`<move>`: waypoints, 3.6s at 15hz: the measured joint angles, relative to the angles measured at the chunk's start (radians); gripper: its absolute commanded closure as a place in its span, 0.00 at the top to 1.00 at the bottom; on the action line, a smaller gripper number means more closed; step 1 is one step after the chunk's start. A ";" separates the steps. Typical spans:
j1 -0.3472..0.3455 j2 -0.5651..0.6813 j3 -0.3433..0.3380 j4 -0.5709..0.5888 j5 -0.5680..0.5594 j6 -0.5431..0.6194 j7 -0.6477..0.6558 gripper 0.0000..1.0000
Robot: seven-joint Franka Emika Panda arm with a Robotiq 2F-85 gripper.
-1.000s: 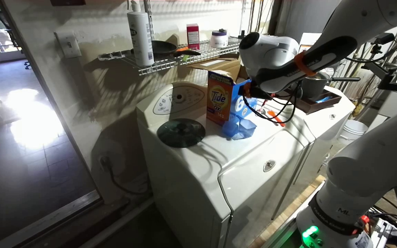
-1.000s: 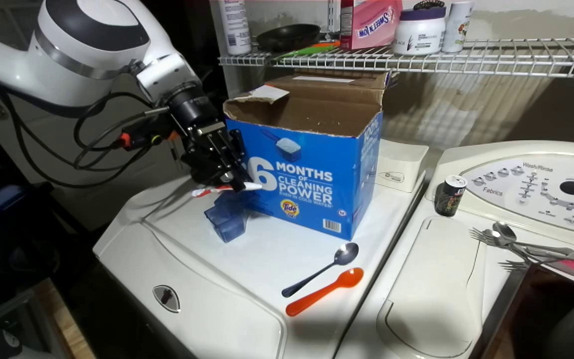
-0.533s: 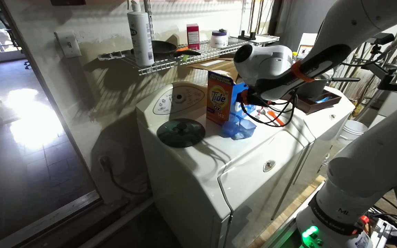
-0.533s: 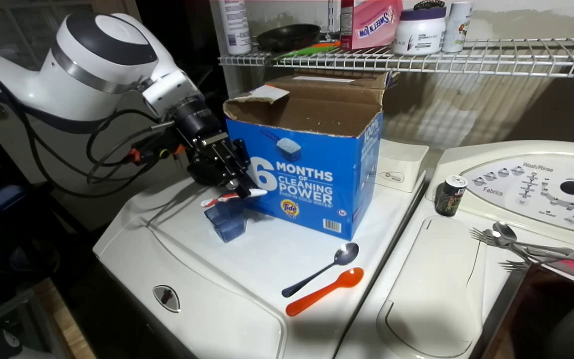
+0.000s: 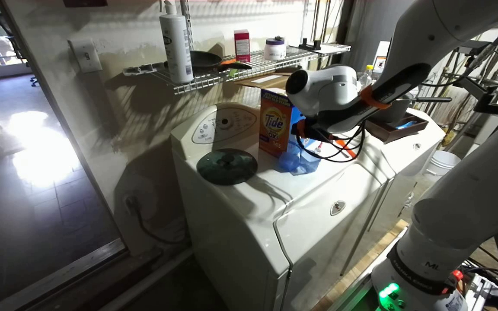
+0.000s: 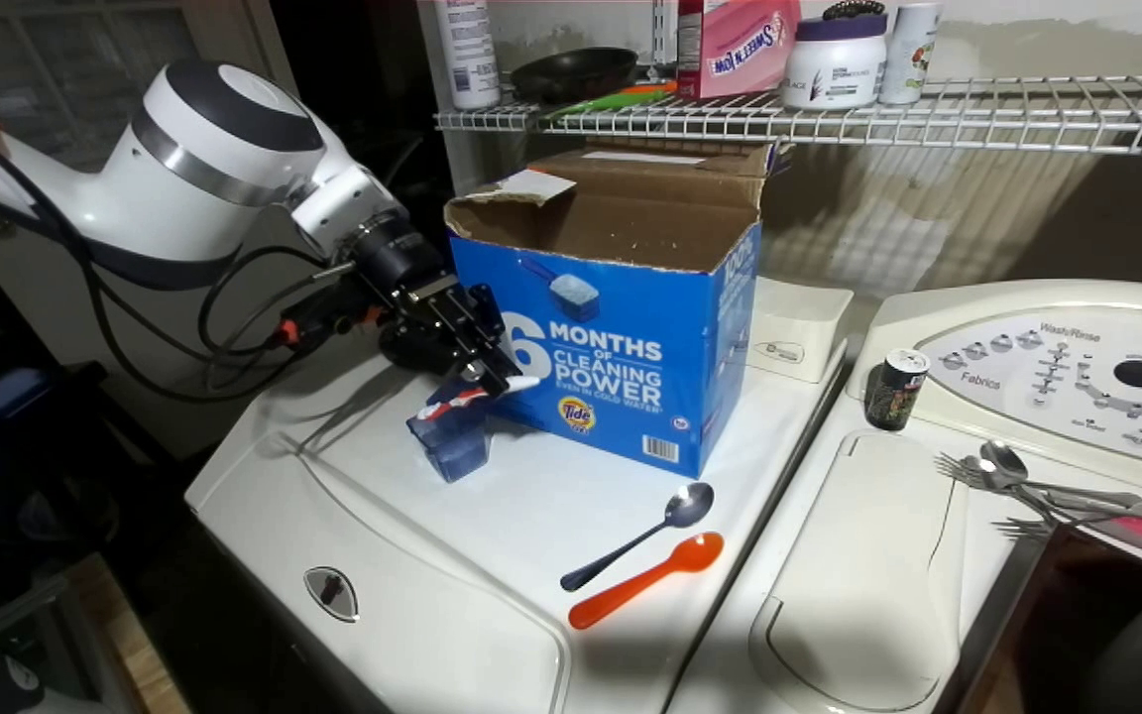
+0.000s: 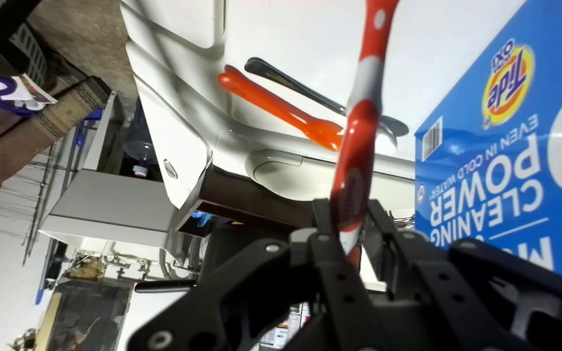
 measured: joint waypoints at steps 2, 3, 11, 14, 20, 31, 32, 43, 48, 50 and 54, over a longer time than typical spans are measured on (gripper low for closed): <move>0.007 0.007 0.000 0.000 -0.030 -0.002 0.033 0.05; 0.011 0.009 0.000 0.000 -0.043 -0.004 0.047 0.05; 0.060 0.019 0.019 0.000 -0.169 -0.085 0.157 0.05; 0.082 0.028 0.029 0.000 -0.201 -0.127 0.179 0.05; 0.118 0.052 0.048 0.000 -0.260 -0.207 0.220 0.05; 0.164 0.096 0.074 0.003 -0.377 -0.335 0.279 0.05; 0.168 0.101 0.074 0.003 -0.384 -0.345 0.283 0.05; 0.194 0.127 0.090 0.003 -0.415 -0.413 0.317 0.05; 0.208 0.143 0.103 0.004 -0.431 -0.447 0.331 0.05; 0.212 0.148 0.106 0.004 -0.443 -0.458 0.336 0.05; 0.221 0.159 0.117 0.004 -0.477 -0.495 0.355 0.05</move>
